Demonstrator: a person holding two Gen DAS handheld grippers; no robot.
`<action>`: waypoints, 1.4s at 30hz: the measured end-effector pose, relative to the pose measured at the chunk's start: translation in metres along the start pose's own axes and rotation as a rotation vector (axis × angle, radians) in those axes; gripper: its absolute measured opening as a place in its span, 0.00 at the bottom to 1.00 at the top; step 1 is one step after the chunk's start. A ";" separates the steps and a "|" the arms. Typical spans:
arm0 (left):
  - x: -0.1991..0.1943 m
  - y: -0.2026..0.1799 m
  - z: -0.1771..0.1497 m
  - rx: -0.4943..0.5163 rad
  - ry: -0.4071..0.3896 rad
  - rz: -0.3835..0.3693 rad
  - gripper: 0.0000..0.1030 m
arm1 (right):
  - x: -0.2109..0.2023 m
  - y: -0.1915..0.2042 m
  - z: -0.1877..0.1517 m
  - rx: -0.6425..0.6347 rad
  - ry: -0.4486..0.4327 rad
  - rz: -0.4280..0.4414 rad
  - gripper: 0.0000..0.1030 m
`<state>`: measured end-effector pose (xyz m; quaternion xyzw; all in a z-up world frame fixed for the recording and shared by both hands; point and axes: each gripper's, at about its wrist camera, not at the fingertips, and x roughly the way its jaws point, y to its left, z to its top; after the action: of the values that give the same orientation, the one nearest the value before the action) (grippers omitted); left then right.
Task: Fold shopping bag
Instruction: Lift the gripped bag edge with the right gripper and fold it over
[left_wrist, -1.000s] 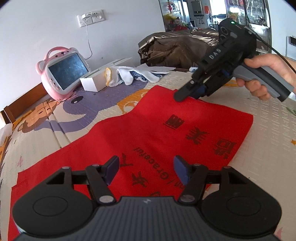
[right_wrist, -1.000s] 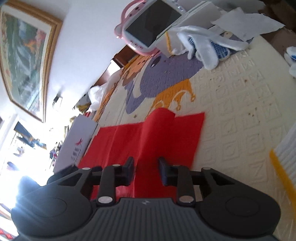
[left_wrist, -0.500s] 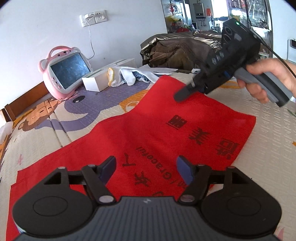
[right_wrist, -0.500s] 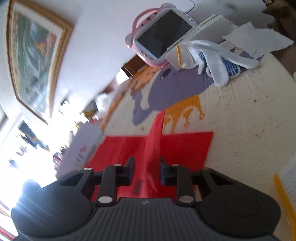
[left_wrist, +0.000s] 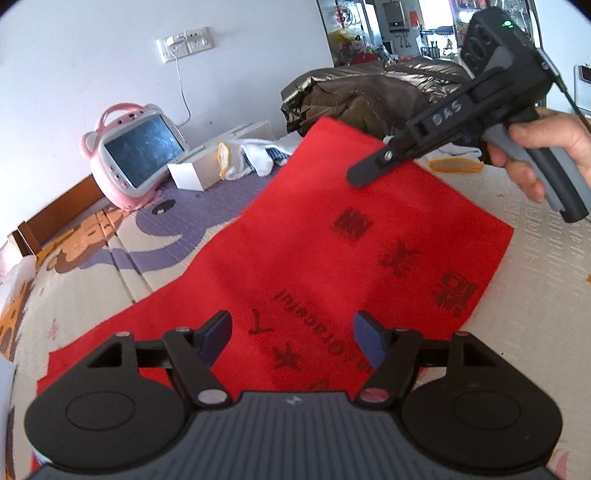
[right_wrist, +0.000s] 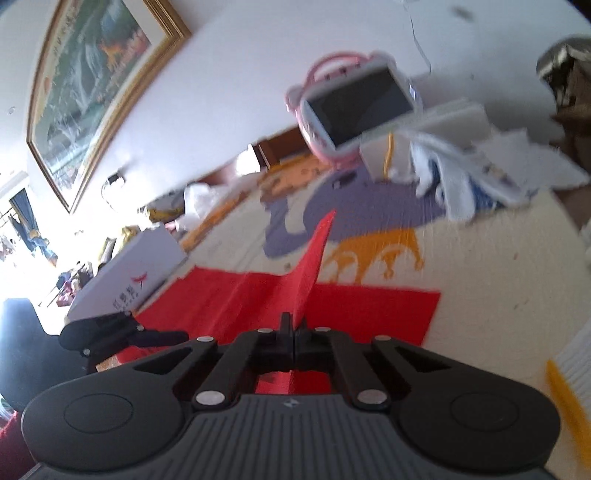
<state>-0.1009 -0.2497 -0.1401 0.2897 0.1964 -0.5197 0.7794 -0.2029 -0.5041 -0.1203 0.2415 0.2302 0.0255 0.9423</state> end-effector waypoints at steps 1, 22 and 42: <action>-0.001 0.001 0.001 0.000 -0.003 0.004 0.71 | -0.007 0.002 0.001 0.000 -0.024 -0.012 0.01; -0.050 0.117 0.024 -0.099 -0.081 0.293 0.76 | -0.058 0.054 -0.059 -0.473 -0.306 -0.111 0.01; 0.090 0.145 0.059 0.298 0.156 0.240 0.77 | -0.087 0.137 -0.099 -0.933 -0.353 -0.005 0.01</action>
<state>0.0677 -0.3085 -0.1140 0.4626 0.1412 -0.4222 0.7667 -0.3157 -0.3531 -0.0967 -0.2058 0.0316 0.0823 0.9746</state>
